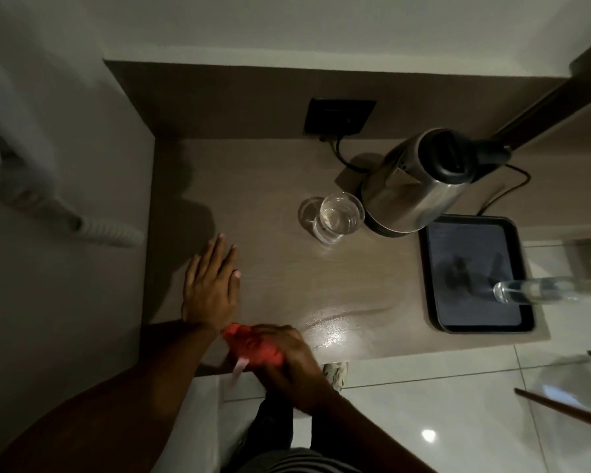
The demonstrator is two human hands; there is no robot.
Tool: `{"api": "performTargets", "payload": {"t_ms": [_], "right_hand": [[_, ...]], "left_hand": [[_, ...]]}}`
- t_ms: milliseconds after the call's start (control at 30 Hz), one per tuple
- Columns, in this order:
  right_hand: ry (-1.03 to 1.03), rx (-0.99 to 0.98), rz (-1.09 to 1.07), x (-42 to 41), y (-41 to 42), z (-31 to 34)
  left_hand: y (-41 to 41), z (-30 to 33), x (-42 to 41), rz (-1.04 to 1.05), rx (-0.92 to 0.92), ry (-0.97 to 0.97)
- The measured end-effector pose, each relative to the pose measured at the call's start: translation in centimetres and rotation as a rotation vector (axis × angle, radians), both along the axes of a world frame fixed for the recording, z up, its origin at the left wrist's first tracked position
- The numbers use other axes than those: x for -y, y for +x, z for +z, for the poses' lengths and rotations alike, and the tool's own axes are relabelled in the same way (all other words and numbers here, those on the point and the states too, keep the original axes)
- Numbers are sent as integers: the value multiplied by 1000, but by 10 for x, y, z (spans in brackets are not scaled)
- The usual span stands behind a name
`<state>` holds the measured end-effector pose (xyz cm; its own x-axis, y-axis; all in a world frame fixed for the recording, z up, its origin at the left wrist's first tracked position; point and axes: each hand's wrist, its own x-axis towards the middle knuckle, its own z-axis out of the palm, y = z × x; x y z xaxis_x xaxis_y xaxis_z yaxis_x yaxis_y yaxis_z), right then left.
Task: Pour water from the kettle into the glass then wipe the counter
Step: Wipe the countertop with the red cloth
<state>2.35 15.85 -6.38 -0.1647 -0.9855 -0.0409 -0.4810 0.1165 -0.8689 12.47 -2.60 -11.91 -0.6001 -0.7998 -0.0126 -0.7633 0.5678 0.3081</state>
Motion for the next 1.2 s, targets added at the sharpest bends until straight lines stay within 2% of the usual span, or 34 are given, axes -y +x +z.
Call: {"api": "performTargets", "payload": {"t_ms": [33,67,133,167,233,267,333,433,500,567,633,700,767,833,900,967,1033,1100,1200], "right_hand": [[19,105,-93,-4,-15,9],[31,87,-227,-4,-33,20],[9,-68,-478,-15,-76,22],[36,-59,-609,-13,-98,24],[62,-118,-719,-13,-135,18],[90,-204,-702,-13,-147,13],[132,-173,-679,-15,-136,2],[145,-45,-492,-24,-54,-20],[193,140,-367,-11,-7,-15],[211,143,-241,-6,16,-11],[93,247,-274,-9,6,-1],[61,270,-446,-15,-31,16],[-11,111,-633,-20,-83,20],[-10,-146,-687,-27,-130,22],[138,-242,-691,-30,-143,8],[233,-294,-772,-30,-111,-13],[254,-204,-736,-19,-52,-26],[263,-159,-586,1,3,-23],[71,145,-322,16,32,-1]], "left_hand": [[0,0,0,2,-1,1],[1,0,0,7,3,0],[2,-1,-2,7,11,-7],[1,-1,-2,6,7,-7],[1,0,0,8,7,-4],[0,0,0,0,13,-1],[0,-1,-5,4,9,9],[-1,-7,-21,16,4,13],[1,-7,-24,7,-8,14],[5,-7,-11,-1,-9,6],[6,-5,-2,13,1,12],[4,-3,-1,17,3,10],[1,-3,-2,18,-8,8],[-3,-1,-1,11,-11,-2],[-4,-2,-2,13,-1,-3],[-3,-3,-4,17,8,-6],[-2,-3,-5,17,15,-23],[-4,-2,-4,12,6,-35],[-2,-1,-4,16,-14,-42]]}}
